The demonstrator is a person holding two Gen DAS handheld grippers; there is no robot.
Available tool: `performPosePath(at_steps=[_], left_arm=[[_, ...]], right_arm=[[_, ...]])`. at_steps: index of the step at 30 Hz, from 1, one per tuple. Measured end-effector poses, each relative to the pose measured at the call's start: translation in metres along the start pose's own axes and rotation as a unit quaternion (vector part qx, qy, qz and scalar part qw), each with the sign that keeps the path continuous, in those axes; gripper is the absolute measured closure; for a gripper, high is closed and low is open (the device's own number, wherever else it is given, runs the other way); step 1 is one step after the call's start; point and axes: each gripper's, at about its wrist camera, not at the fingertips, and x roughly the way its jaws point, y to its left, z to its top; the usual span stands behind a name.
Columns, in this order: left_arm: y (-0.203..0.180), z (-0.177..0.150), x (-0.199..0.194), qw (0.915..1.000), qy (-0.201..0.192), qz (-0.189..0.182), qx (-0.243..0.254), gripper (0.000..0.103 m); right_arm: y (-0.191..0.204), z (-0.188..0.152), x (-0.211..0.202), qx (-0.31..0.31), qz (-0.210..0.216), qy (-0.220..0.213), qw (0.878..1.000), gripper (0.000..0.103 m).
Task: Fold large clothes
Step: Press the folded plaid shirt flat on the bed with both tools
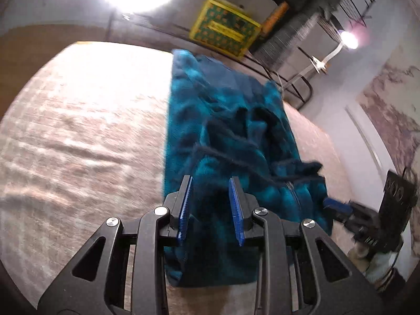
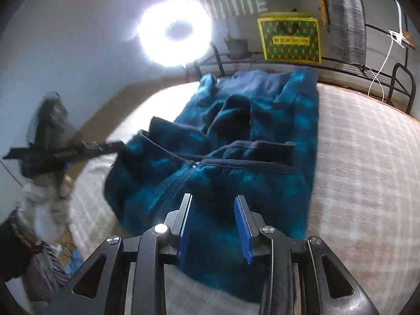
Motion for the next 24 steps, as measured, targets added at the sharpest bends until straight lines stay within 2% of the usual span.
performPosePath(at_steps=[2,3,5,7,9,10,11,12,13,16,19,21,23,24], left_arm=[[0.000,0.002,0.000,0.9999,-0.012,0.011,-0.001,0.077],[0.000,0.002,-0.001,0.9999,-0.015,0.001,0.002,0.077],[-0.009,-0.002,0.001,0.9995,-0.011,-0.017,0.025,0.077],[-0.022,-0.006,0.011,0.9978,-0.001,-0.018,0.064,0.077],[-0.025,-0.009,0.034,0.9962,0.020,0.017,0.083,0.077],[-0.018,-0.008,0.051,0.9961,0.044,0.037,0.066,0.078],[-0.004,-0.009,0.069,0.9961,0.070,0.040,0.034,0.080],[0.005,-0.010,0.075,0.9969,0.068,0.035,0.017,0.084],[0.008,-0.010,0.075,0.9980,0.054,0.030,0.018,0.087],[0.003,-0.008,0.077,0.9969,0.054,0.040,0.042,0.087],[0.001,-0.008,0.067,0.9974,0.049,0.041,0.034,0.087],[-0.005,-0.010,0.050,0.9976,0.037,0.043,0.039,0.087],[-0.013,-0.011,0.031,0.9977,0.025,0.038,0.051,0.087],[-0.018,-0.011,0.021,0.9977,0.019,0.033,0.056,0.087]], right_arm=[[-0.001,0.001,0.011,-0.008,-0.023,0.011,1.000,0.070],[-0.004,0.002,0.017,-0.009,-0.042,0.018,0.999,0.070],[-0.018,0.000,0.023,0.015,-0.042,0.025,0.999,0.074],[-0.024,0.001,0.024,0.030,-0.038,0.023,0.999,0.074],[-0.025,0.002,0.027,0.031,-0.042,0.026,0.998,0.075],[-0.025,0.002,0.029,0.029,-0.045,0.029,0.998,0.077],[-0.026,0.001,0.032,0.028,-0.049,0.034,0.998,0.081],[-0.031,0.001,0.039,0.033,-0.054,0.042,0.997,0.085],[-0.034,0.001,0.043,0.042,-0.054,0.047,0.997,0.090],[-0.053,-0.002,0.047,0.094,-0.031,0.049,0.994,0.101],[-0.058,-0.003,0.042,0.121,-0.017,0.048,0.991,0.101],[-0.053,-0.002,0.033,0.120,-0.022,0.041,0.992,0.094],[-0.041,-0.001,0.014,0.109,-0.036,0.026,0.993,0.080],[-0.035,0.000,0.003,0.098,-0.042,0.015,0.994,0.077]])
